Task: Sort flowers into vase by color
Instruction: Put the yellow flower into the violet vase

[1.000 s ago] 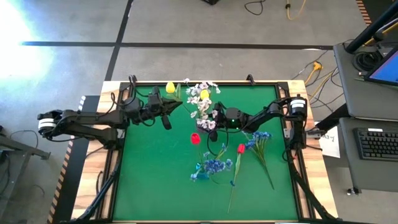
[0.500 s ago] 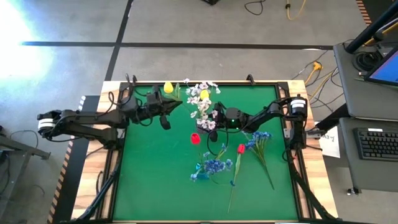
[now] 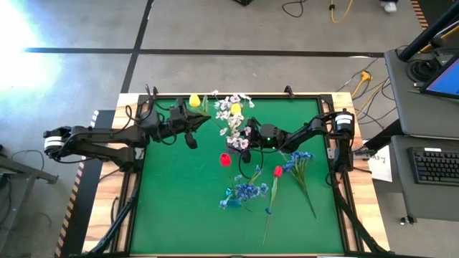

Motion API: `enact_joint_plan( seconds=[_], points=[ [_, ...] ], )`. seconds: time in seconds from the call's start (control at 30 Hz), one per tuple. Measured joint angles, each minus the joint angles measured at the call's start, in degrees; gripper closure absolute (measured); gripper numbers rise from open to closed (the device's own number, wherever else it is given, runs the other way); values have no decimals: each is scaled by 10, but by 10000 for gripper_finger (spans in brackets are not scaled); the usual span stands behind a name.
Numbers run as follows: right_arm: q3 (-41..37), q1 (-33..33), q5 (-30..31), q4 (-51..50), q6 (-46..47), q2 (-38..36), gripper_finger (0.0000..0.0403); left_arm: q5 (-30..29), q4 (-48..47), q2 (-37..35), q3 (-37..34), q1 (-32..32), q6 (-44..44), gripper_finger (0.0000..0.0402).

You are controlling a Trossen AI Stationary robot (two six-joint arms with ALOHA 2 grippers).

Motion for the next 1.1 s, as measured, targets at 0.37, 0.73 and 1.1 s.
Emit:
enact_joint_plan(
  seconds=[0.37,0.73,1.1],
  points=[
    [0,0,0,0,1,0,119,0,5,0,0,0,0,402],
    [0,0,0,0,2,0,119,-1,16,27,1,0,-5,402],
    [0,0,0,0,1,0,119,0,14,43,1,0,-7,402]
  ],
)
